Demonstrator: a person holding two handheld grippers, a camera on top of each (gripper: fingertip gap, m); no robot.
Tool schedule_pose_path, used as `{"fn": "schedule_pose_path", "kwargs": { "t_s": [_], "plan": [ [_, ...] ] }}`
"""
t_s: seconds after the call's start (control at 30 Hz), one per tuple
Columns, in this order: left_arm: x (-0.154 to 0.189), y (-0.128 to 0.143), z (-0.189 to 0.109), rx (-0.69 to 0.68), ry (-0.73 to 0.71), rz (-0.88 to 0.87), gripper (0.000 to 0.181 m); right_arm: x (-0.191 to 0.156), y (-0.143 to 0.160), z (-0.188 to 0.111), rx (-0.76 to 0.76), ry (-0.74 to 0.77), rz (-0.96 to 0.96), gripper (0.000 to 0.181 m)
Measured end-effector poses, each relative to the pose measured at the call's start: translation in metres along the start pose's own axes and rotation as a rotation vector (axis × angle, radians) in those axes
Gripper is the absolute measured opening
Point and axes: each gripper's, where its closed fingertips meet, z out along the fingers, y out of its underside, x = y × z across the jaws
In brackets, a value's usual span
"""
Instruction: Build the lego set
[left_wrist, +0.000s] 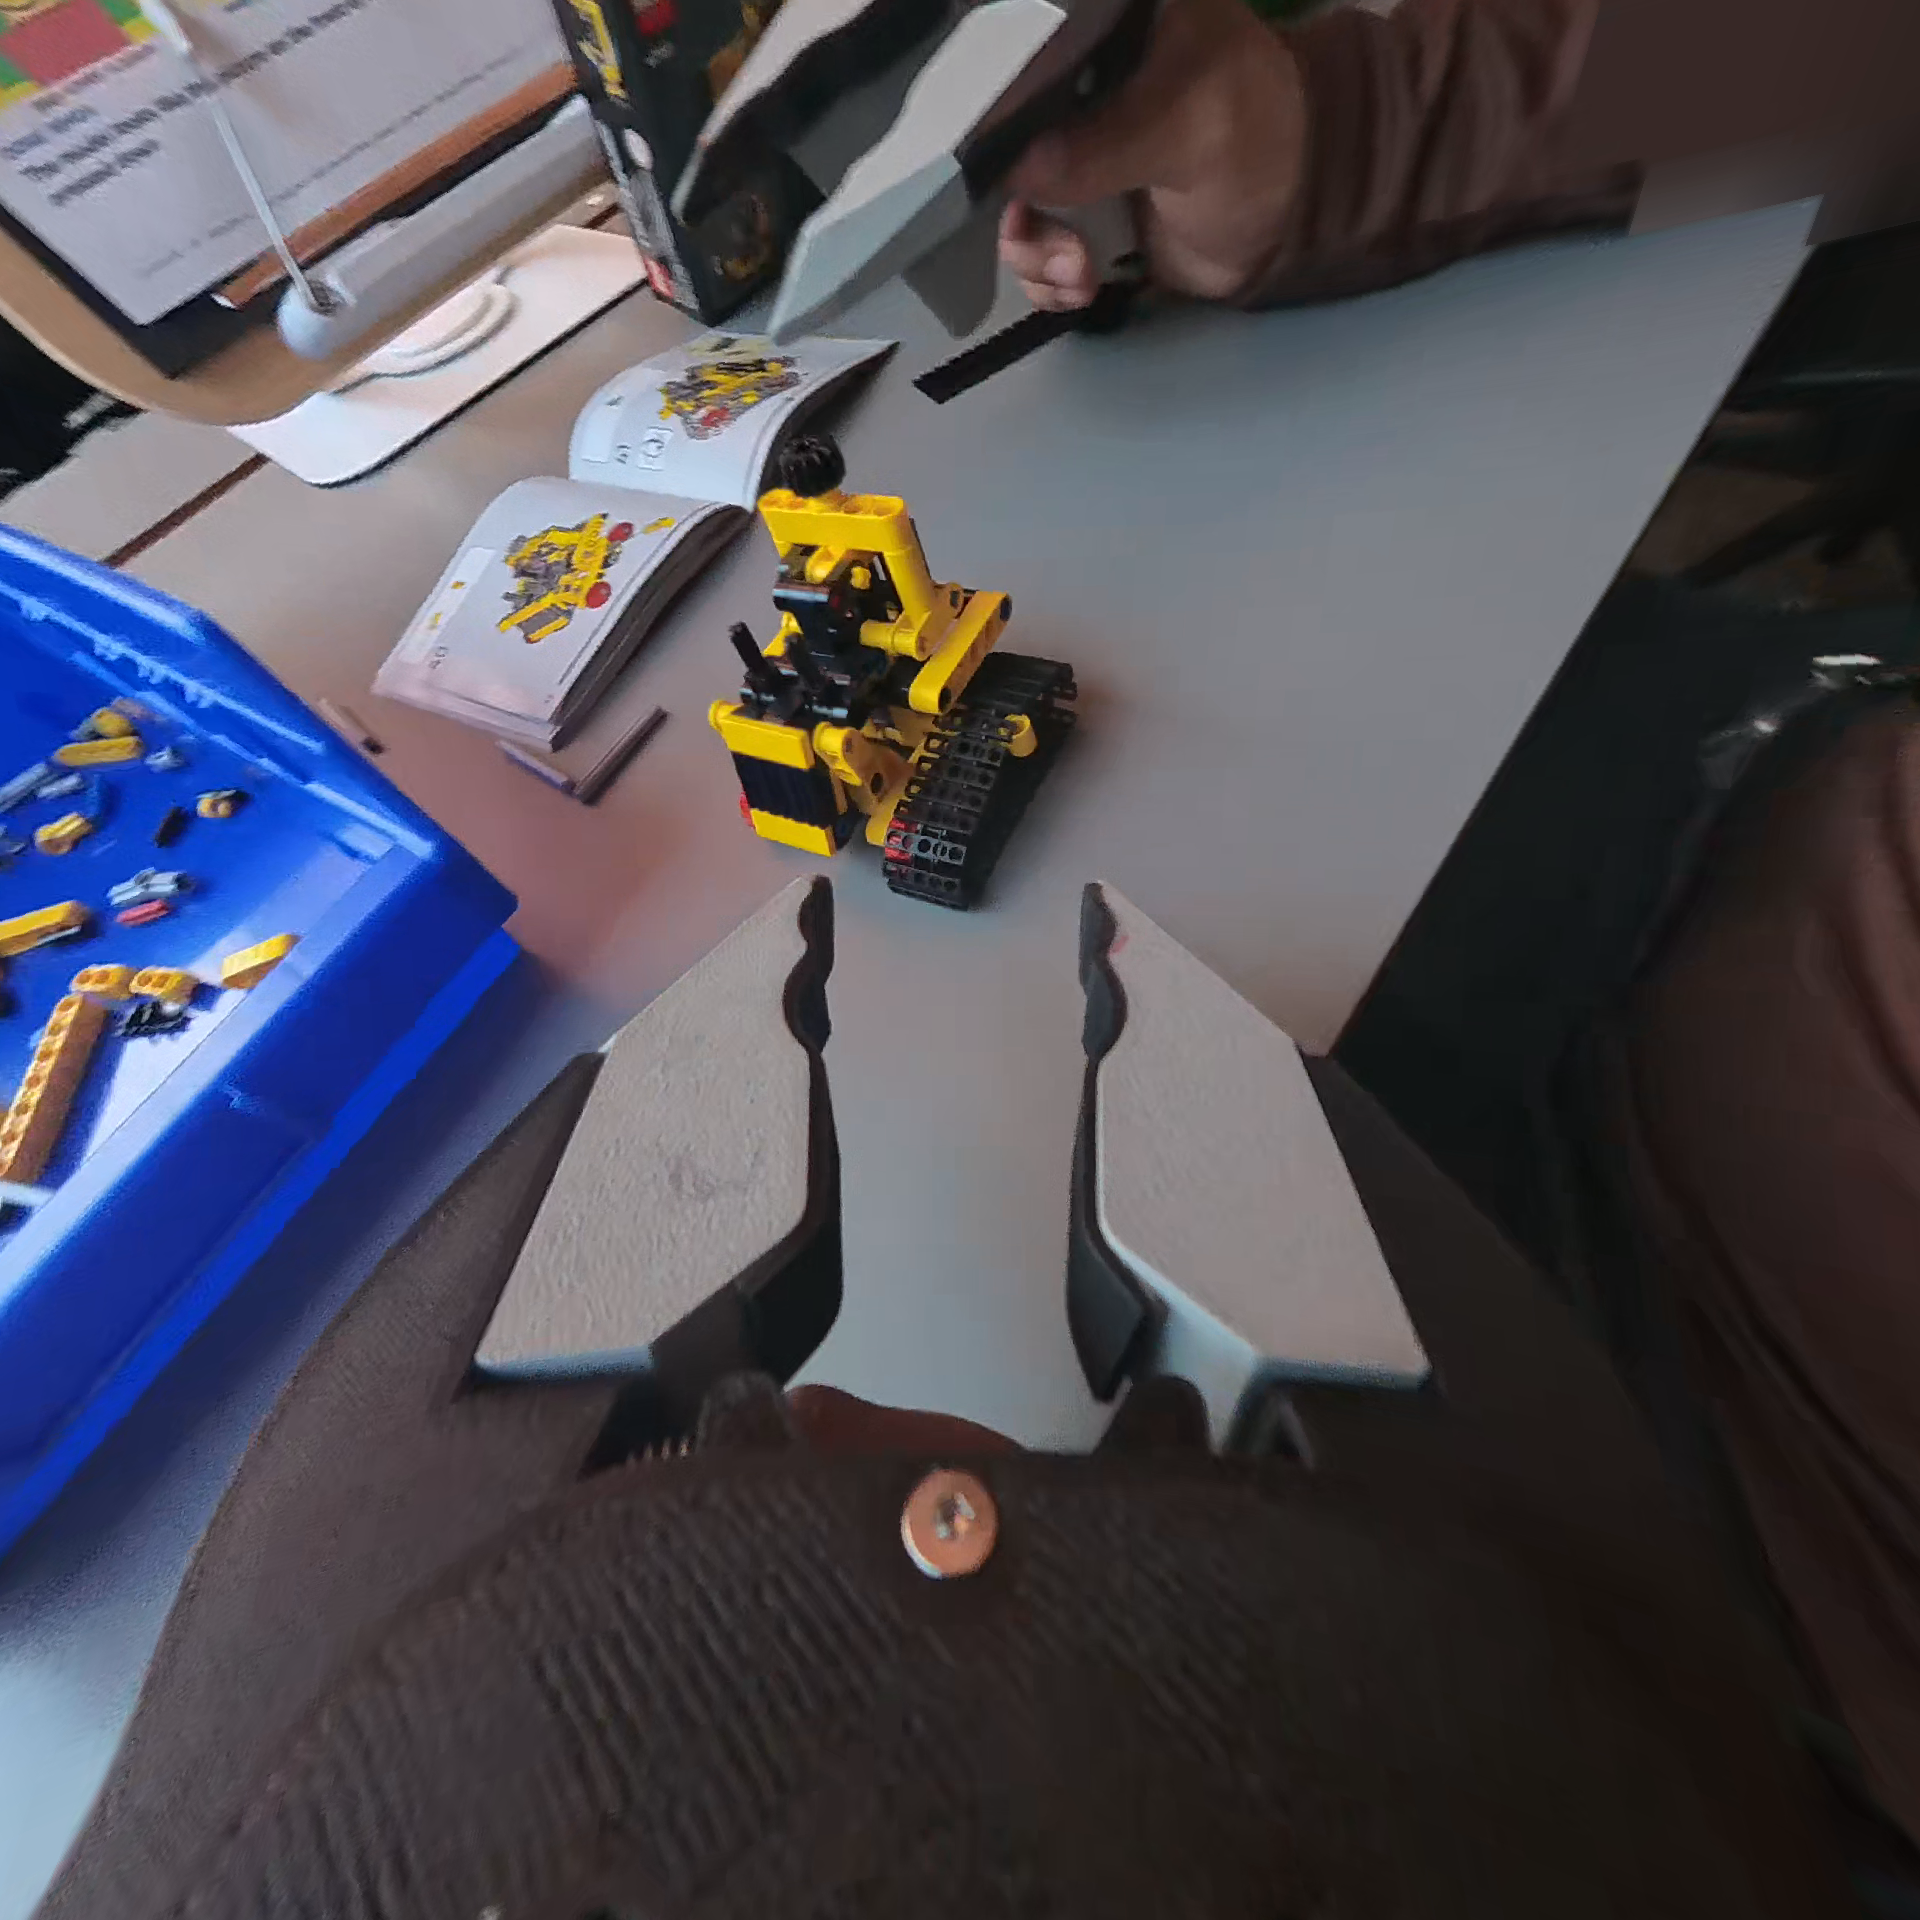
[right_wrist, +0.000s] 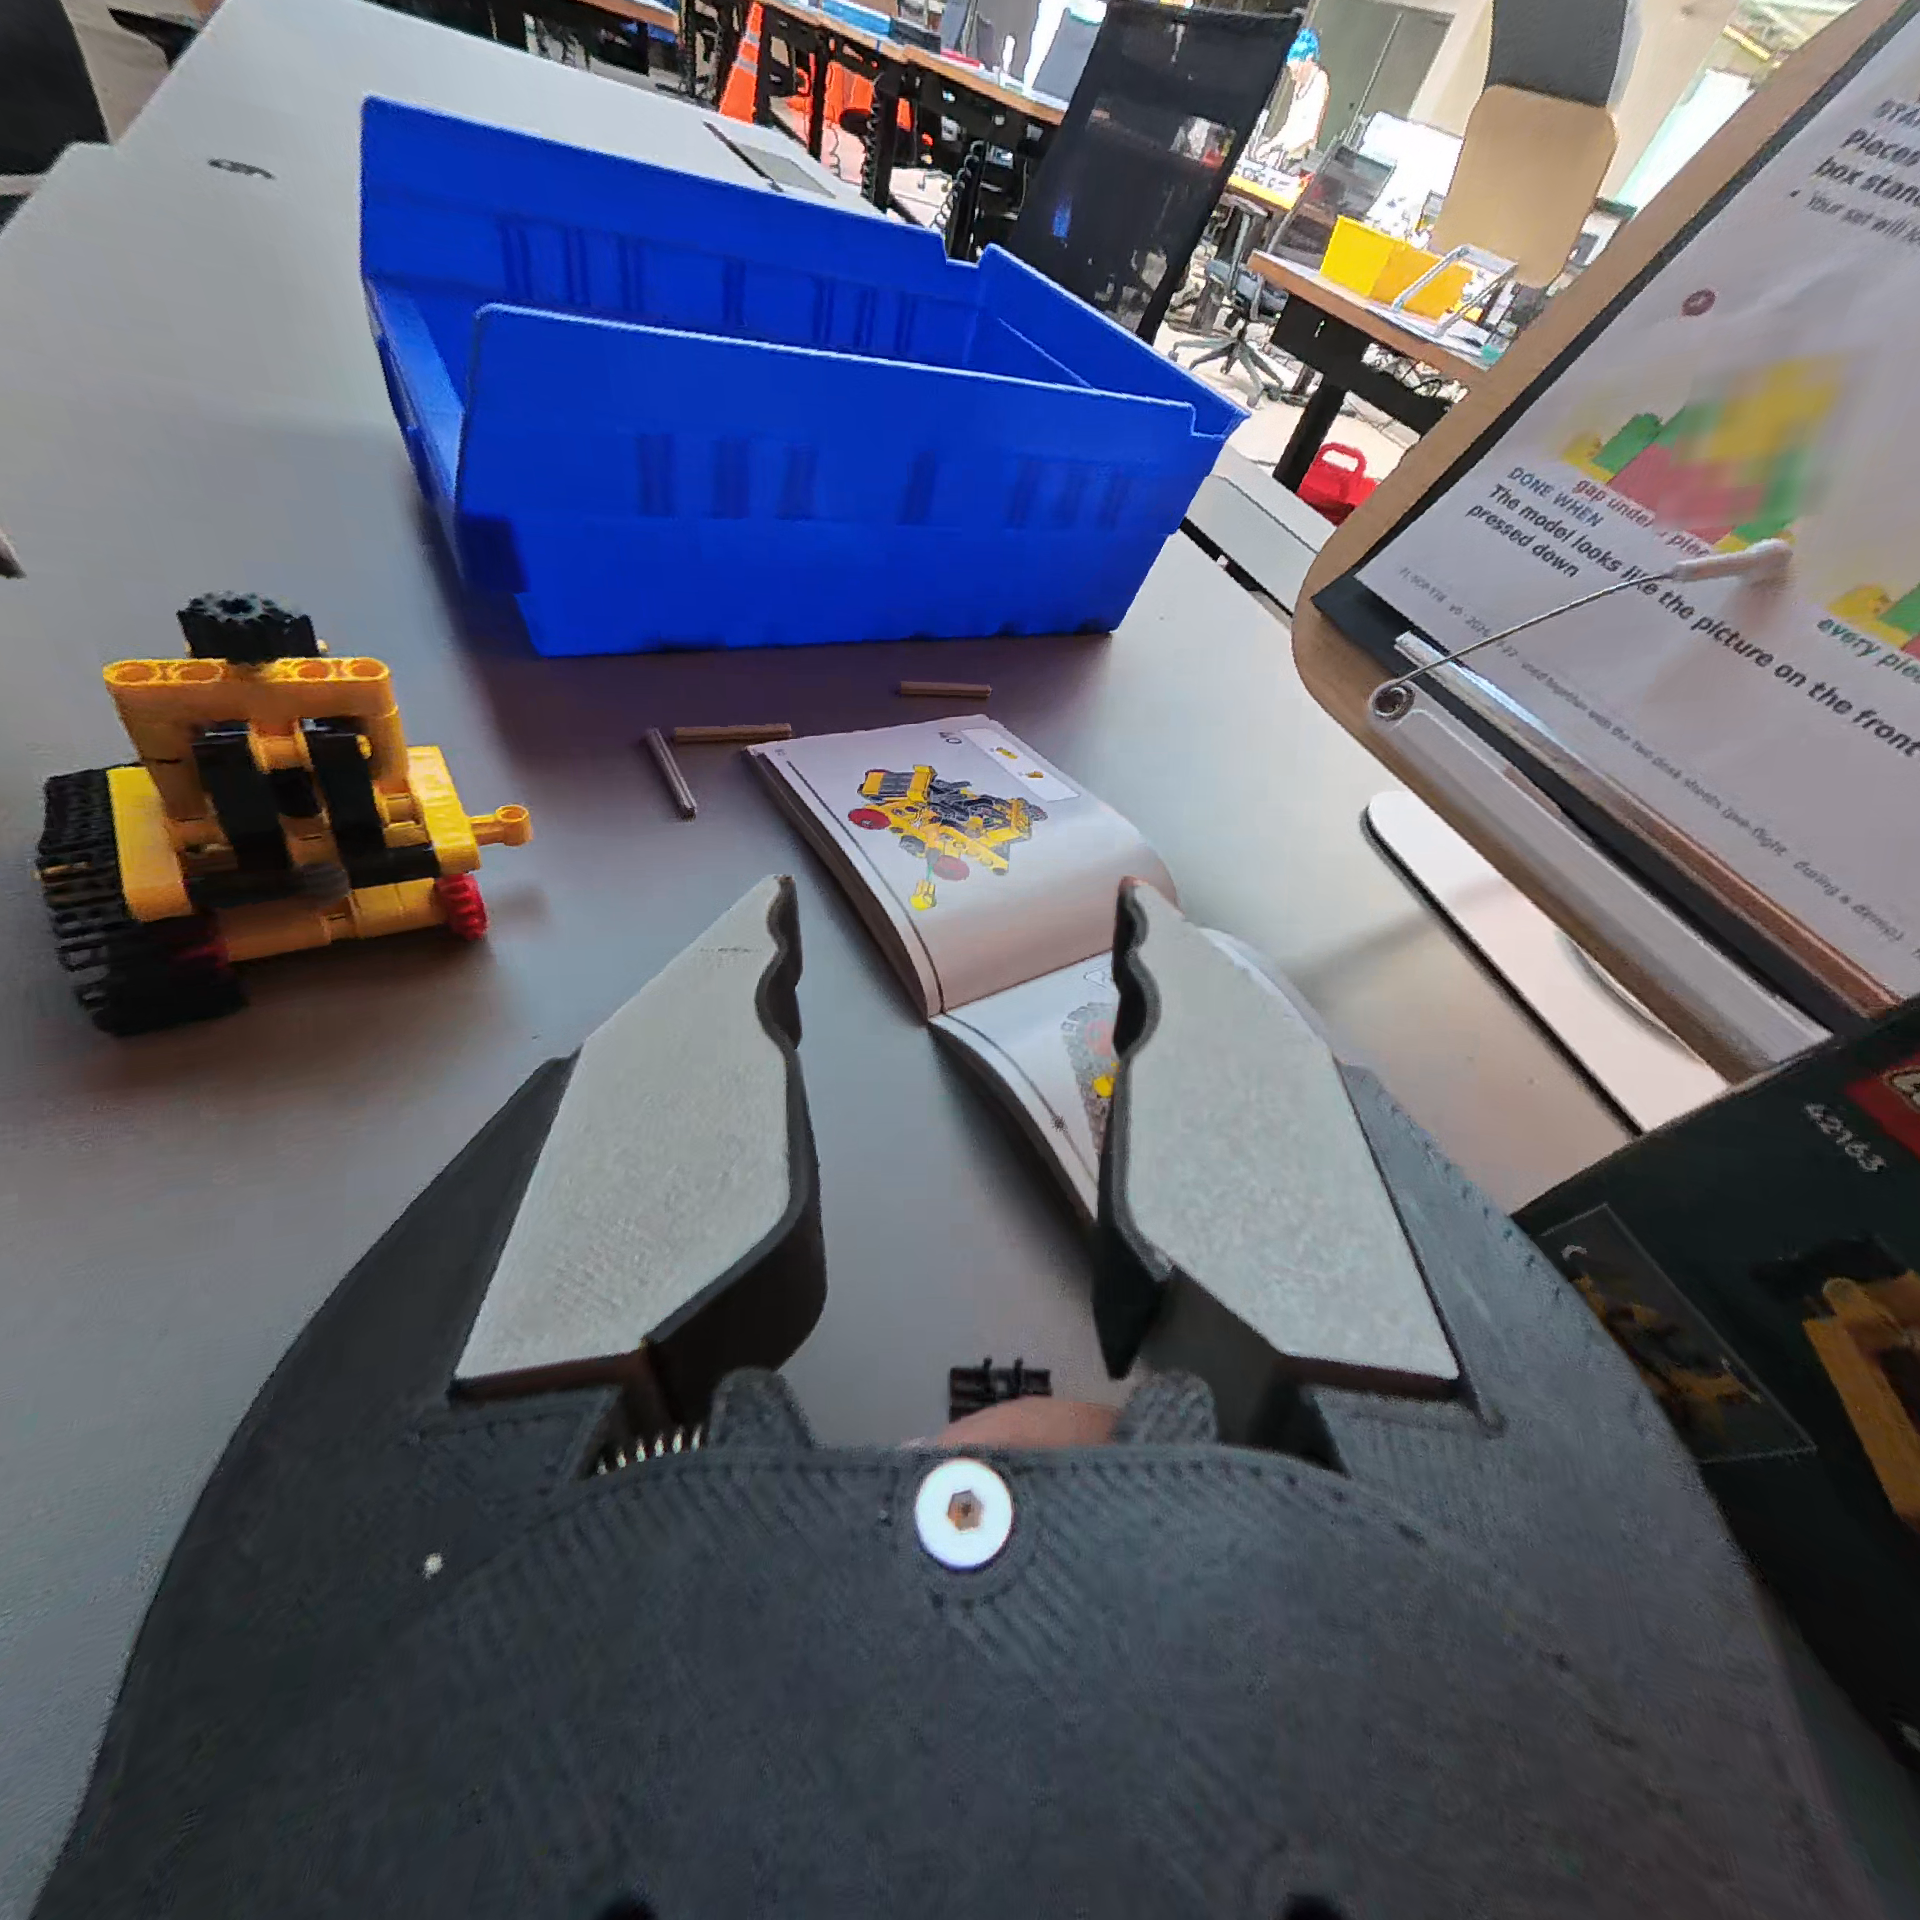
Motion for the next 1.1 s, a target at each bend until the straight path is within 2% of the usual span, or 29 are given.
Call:
{"fn": "schedule_pose_path", "kwargs": {
  "t_s": [0.07, 0.17, 0.23, 0.3, 0.47, 0.83, 0.97, 1.1],
  "plan": [
    [-0.002, 0.011, 0.007, -0.050, 0.077, 0.014, 0.045, 0.001, -0.004, 0.003, 0.021, -0.014, 0.016, 0.059],
    [-0.004, 0.036, 0.014, -0.210, 0.197, -0.058, 0.050, -0.001, -0.009, 0.005, 0.053, -0.065, 0.063, 0.060],
    [-0.006, 0.041, 0.017, -0.244, 0.250, -0.091, 0.046, -0.004, -0.010, 0.007, 0.059, -0.104, 0.094, 0.059],
    [-0.012, 0.041, 0.019, -0.241, 0.244, -0.080, 0.034, -0.006, -0.011, 0.007, 0.066, -0.133, 0.117, 0.059],
    [-0.018, 0.040, 0.020, -0.234, 0.274, -0.150, 0.040, -0.005, -0.013, 0.005, 0.083, -0.125, 0.134, 0.061],
    [-0.007, 0.031, 0.034, -0.229, 0.228, -0.051, 0.042, -0.023, -0.006, 0.007, 0.012, -0.153, 0.088, 0.077],
    [-0.014, 0.031, 0.036, -0.232, 0.178, -0.067, 0.041, -0.033, -0.001, 0.007, -0.030, -0.180, 0.060, 0.078],
    [-0.017, 0.030, 0.036, -0.226, 0.133, -0.039, 0.041, -0.041, 0.002, 0.006, -0.056, -0.203, 0.050, 0.088]
  ]
}}
